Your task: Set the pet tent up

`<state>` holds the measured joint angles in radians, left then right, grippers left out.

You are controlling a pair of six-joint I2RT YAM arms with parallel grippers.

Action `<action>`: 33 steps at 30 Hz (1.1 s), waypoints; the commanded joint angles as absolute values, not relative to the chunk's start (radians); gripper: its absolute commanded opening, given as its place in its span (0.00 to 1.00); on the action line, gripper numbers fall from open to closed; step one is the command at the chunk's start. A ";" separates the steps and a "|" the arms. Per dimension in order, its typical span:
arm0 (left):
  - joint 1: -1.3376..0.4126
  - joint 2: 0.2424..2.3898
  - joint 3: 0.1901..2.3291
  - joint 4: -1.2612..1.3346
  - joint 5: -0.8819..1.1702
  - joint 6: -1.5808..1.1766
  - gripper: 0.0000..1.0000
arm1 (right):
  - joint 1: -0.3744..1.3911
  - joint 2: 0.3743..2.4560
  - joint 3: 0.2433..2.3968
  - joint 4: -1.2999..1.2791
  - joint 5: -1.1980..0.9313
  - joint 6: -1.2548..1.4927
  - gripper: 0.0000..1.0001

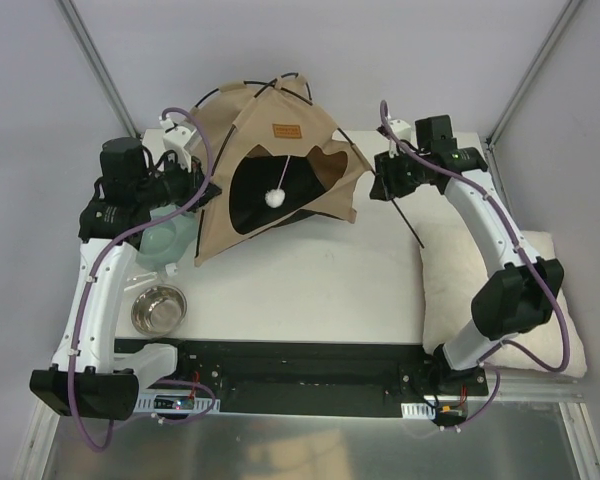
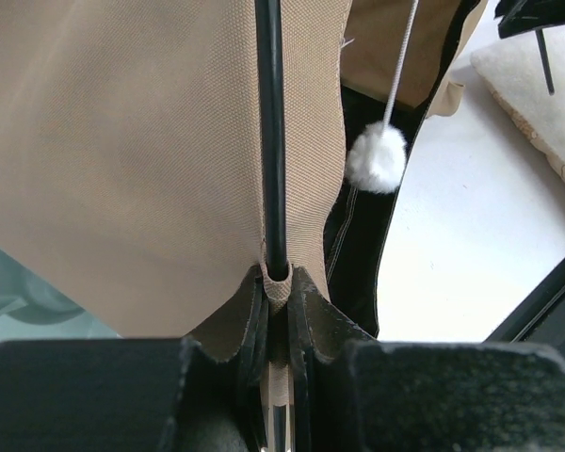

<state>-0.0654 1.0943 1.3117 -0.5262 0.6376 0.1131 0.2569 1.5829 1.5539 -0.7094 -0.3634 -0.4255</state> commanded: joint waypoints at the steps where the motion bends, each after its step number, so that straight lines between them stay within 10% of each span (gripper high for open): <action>1: -0.037 1.104 1.381 -0.471 0.767 0.101 0.00 | 0.250 1.657 1.696 -0.895 -0.584 -0.463 0.33; 10: -0.021 1.147 1.420 -0.460 0.869 0.078 0.00 | 0.252 1.511 1.626 -0.931 -0.609 -0.382 0.00; 29: -0.058 1.541 1.594 -0.209 1.013 -0.117 0.00 | 0.253 1.172 1.511 -0.884 -0.445 -0.020 0.00; 33: -0.071 1.721 1.706 -0.164 0.948 -0.150 0.23 | 0.262 1.158 1.453 -0.800 -0.368 0.080 0.00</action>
